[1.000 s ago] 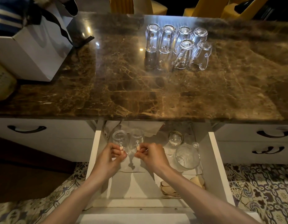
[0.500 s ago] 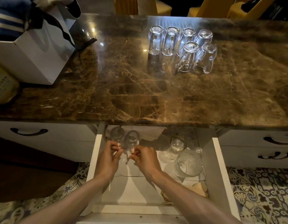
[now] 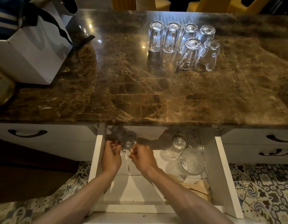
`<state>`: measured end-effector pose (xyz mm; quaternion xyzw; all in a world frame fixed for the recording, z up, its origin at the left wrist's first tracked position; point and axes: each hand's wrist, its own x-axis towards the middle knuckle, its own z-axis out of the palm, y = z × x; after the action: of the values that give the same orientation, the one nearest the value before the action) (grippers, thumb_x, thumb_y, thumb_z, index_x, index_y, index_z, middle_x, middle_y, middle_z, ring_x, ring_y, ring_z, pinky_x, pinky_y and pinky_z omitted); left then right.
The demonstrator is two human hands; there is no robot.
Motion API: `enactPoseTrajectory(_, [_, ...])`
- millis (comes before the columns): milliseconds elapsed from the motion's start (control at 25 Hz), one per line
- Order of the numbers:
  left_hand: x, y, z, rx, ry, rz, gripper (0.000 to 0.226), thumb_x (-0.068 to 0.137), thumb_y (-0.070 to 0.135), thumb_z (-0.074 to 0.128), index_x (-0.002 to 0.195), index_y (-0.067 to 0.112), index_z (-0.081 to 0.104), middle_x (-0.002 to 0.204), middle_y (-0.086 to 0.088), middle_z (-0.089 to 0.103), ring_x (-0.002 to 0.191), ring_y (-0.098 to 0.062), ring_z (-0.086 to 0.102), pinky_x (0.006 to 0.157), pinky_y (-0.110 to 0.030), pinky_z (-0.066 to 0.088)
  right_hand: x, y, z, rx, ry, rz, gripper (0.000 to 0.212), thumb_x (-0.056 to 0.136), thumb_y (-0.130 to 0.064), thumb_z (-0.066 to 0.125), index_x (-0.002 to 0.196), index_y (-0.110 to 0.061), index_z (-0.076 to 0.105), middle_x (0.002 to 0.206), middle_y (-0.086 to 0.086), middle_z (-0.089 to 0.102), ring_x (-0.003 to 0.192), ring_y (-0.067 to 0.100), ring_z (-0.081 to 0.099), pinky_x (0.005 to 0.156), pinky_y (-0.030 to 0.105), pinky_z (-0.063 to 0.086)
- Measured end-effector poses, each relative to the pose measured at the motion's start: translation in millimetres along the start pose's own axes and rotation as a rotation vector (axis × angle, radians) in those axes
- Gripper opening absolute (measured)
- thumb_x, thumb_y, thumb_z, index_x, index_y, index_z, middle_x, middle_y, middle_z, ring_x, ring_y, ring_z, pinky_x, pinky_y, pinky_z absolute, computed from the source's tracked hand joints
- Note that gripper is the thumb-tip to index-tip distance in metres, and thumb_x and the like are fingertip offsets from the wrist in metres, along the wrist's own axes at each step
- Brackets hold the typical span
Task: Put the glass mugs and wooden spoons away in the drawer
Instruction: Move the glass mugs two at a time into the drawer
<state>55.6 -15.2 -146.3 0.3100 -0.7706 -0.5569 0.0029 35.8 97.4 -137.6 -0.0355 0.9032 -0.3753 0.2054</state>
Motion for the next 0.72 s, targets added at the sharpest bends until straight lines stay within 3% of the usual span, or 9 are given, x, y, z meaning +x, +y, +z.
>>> enactPoseTrajectory(120, [2, -2, 3, -0.001, -0.017, -0.051, 0.009, 0.095, 0.008, 0.046, 0.100, 0.015, 0.043, 0.085, 0.002, 0.056, 0.083, -0.019, 0.053, 0.073, -0.029, 0.037, 2, 0, 3, -0.011, -0.005, 0.015, 0.002, 0.086, -0.012, 0.064, 0.086, -0.010, 0.065, 0.093, 0.010, 0.070, 0.088, 0.023, 0.065, 0.080, 0.038, 0.054])
enactPoseTrajectory(280, [5, -1, 4, -0.038, -0.053, -0.125, 0.014, 0.094, 0.005, 0.043, 0.104, 0.014, 0.041, 0.093, -0.007, 0.057, 0.087, -0.024, 0.051, 0.076, -0.032, 0.036, 4, 2, 6, 0.032, 0.013, 0.058, 0.002, 0.083, -0.013, 0.068, 0.084, -0.012, 0.068, 0.092, 0.006, 0.071, 0.086, 0.021, 0.065, 0.076, 0.031, 0.053])
enactPoseTrajectory(480, [2, 3, 2, -0.035, -0.075, -0.152, 0.017, 0.093, 0.008, 0.046, 0.104, 0.019, 0.040, 0.088, 0.003, 0.056, 0.091, -0.024, 0.053, 0.076, -0.032, 0.037, 7, 5, 10, 0.042, -0.006, 0.101, 0.004, 0.081, -0.015, 0.069, 0.084, -0.014, 0.069, 0.092, 0.005, 0.071, 0.086, 0.021, 0.065, 0.078, 0.036, 0.055])
enactPoseTrajectory(560, [3, 8, -1, -0.033, -0.116, -0.206, 0.019, 0.092, 0.011, 0.050, 0.107, 0.019, 0.041, 0.097, 0.000, 0.057, 0.097, -0.025, 0.053, 0.080, -0.034, 0.039, 9, 5, 8, 0.041, -0.070, 0.146, 0.009, 0.079, -0.020, 0.071, 0.086, -0.016, 0.069, 0.093, 0.004, 0.070, 0.087, 0.022, 0.064, 0.079, 0.037, 0.055])
enactPoseTrajectory(600, [3, 12, -4, -0.033, -0.154, -0.237, 0.020, 0.092, 0.014, 0.051, 0.109, 0.018, 0.044, 0.104, -0.003, 0.057, 0.101, -0.025, 0.052, 0.084, -0.035, 0.041, 11, 5, 6, 0.035, -0.120, 0.164, 0.012, 0.077, -0.022, 0.072, 0.087, -0.016, 0.069, 0.094, 0.003, 0.069, 0.087, 0.022, 0.064, 0.077, 0.035, 0.055])
enactPoseTrajectory(720, [-1, 28, -16, -0.100, -0.288, -0.298, 0.024, 0.091, 0.017, 0.053, 0.115, 0.018, 0.052, 0.118, -0.004, 0.057, 0.110, -0.021, 0.050, 0.090, -0.034, 0.043, 17, 3, -12, -0.006, -0.300, 0.168, 0.024, 0.075, -0.024, 0.075, 0.096, -0.015, 0.068, 0.101, 0.002, 0.067, 0.081, 0.017, 0.061, 0.054, 0.014, 0.048])
